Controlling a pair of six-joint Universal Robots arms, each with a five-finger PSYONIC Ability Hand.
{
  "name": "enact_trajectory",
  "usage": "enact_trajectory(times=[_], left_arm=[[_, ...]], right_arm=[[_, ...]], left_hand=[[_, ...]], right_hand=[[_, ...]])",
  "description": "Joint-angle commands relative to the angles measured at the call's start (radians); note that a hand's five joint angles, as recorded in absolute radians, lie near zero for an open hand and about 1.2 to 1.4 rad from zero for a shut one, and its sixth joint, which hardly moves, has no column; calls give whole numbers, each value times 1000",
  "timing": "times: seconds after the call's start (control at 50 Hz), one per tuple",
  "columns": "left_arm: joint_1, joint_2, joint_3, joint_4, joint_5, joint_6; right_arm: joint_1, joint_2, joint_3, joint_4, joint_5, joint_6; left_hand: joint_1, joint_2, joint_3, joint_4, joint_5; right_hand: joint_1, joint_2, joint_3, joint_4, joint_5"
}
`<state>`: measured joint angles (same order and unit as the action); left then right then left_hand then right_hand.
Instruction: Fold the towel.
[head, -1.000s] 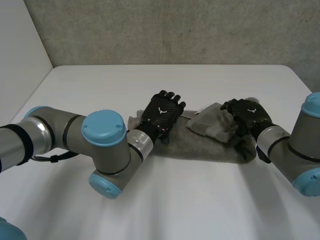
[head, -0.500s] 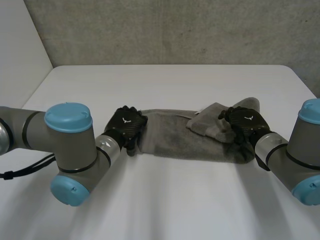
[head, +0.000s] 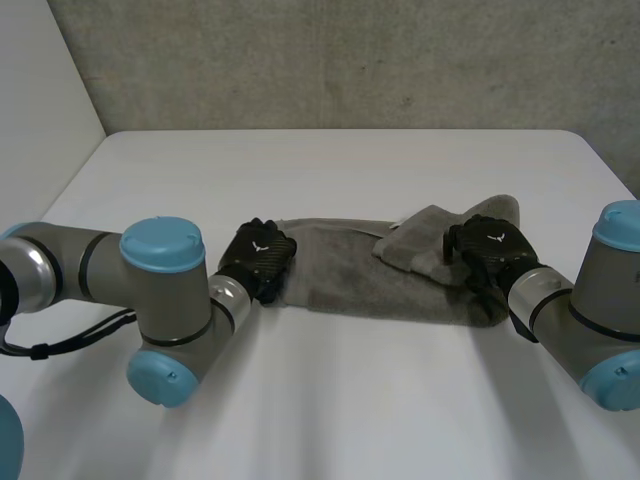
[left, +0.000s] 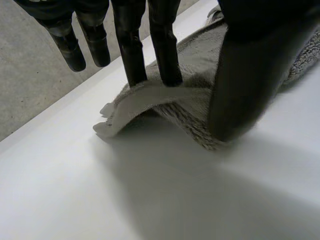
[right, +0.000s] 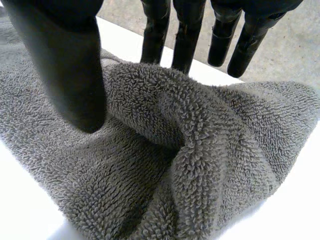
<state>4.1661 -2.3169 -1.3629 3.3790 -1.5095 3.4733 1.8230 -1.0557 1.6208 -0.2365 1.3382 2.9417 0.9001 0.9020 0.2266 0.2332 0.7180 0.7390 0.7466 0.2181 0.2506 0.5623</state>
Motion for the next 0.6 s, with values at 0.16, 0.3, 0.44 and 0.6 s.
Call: enact_trajectory(times=[0.16,0.3,0.44,0.6], left_arm=[[-9,11,-39,-1,5,3],[6,123,-111,-6,5,4],[40,263,-254,-7,6,4],[52,384,-395,-9,58,7]], right_arm=[[-4,72,-45,6,-1,-65],[7,-52,25,16,-20,-64],[15,-142,123,16,-28,-65],[7,-233,214,17,-56,-69]], left_hand=[[496,494,-52,-59,504],[496,494,-52,-59,504],[496,494,-52,-59,504],[496,494,-52,-59,504]], right_hand=[[657,650,-44,-76,659],[657,650,-44,-76,659],[657,650,-44,-76,659],[657,650,-44,-76,659]])
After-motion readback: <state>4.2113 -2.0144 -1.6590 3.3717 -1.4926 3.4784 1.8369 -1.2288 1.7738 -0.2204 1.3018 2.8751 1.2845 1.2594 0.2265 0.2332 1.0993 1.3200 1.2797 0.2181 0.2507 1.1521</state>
